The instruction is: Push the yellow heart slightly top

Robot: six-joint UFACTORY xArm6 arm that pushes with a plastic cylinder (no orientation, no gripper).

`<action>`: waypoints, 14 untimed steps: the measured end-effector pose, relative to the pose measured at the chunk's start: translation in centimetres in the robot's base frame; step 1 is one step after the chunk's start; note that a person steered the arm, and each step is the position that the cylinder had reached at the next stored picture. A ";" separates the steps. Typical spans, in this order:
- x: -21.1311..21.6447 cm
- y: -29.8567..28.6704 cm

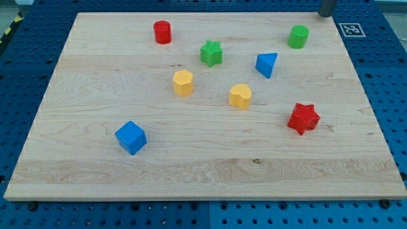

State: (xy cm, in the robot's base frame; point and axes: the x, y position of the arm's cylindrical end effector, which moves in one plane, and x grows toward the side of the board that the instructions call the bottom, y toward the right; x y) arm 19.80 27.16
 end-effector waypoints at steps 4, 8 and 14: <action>0.6 1.9; 1.6 0.7; 8.9 -3.6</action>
State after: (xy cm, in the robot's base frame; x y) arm 28.67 23.60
